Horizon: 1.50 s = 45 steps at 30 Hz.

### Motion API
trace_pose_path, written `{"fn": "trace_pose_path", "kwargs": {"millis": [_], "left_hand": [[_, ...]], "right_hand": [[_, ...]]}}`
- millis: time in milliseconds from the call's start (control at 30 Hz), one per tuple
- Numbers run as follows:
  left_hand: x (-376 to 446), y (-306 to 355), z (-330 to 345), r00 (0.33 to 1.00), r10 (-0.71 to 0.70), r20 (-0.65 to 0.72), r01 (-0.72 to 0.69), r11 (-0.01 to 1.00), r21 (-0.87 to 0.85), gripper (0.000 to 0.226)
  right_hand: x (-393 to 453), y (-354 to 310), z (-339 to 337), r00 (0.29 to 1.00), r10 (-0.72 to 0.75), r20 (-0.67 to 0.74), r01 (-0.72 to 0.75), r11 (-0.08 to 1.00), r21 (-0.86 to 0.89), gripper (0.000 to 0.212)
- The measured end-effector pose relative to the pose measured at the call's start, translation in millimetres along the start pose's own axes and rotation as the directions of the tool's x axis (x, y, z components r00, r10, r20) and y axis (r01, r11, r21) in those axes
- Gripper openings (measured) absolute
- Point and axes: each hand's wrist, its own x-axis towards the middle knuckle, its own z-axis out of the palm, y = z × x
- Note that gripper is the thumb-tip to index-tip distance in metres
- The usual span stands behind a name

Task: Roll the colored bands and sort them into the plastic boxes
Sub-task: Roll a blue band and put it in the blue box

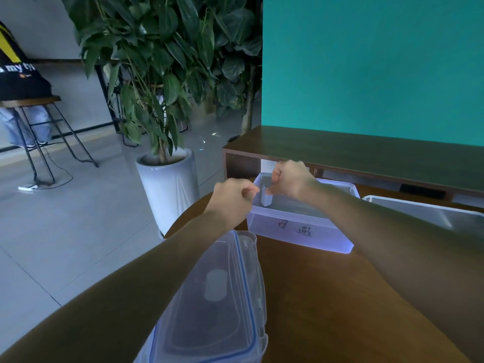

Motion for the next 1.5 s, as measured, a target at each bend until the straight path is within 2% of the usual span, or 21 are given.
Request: {"fn": "trace_pose_path", "kwargs": {"millis": [100, 400, 600, 767, 1000, 1167, 1400, 1500], "left_hand": [[-0.5, -0.2, -1.1, 1.000, 0.006, -0.006, -0.006, 1.000, -0.016, 0.031], [-3.1, 0.2, -1.5, 1.000, -0.006, -0.010, 0.006, 1.000, -0.020, 0.027], [-4.9, 3.2, -1.5, 1.000, -0.021, -0.007, 0.020, 0.998, -0.060, 0.025], [-6.1, 4.1, -3.5, 1.000, -0.023, -0.003, 0.023, 0.999, -0.044, 0.025], [-7.4, 4.8, -4.8, 1.000, 0.005, -0.002, -0.005, 1.000, -0.021, 0.028], [-7.3, 5.8, -6.7, 1.000, 0.014, -0.019, -0.015, 0.999, -0.052, 0.026], [-5.8, 11.3, -11.0, 0.998, 0.018, -0.058, -0.020, 0.999, -0.040, 0.023], [-9.7, 17.6, -14.5, 0.997, 0.018, -0.077, -0.020, 0.999, -0.033, 0.022]], "right_hand": [[6.2, 0.2, 8.7, 1.000, 0.002, -0.023, -0.001, 0.999, 0.037, 0.022], [9.9, 3.4, 16.9, 0.996, -0.043, -0.073, 0.042, 0.999, -0.007, 0.018], [5.7, 7.0, 13.9, 1.000, 0.013, -0.013, -0.013, 0.999, 0.045, 0.013], [3.4, 12.3, 11.4, 0.997, -0.078, -0.015, 0.078, 0.997, -0.002, 0.016], [0.3, 19.8, 8.0, 0.996, -0.084, 0.033, 0.078, 0.987, 0.144, 0.028], [-1.5, 24.0, 5.6, 0.998, -0.043, 0.047, 0.036, 0.990, 0.137, 0.023], [-18.8, 19.3, -10.4, 0.999, -0.019, 0.037, 0.002, 0.915, 0.404, 0.025], [-35.7, 16.8, -24.5, 0.999, -0.026, 0.044, 0.007, 0.920, 0.392, 0.019]]}}
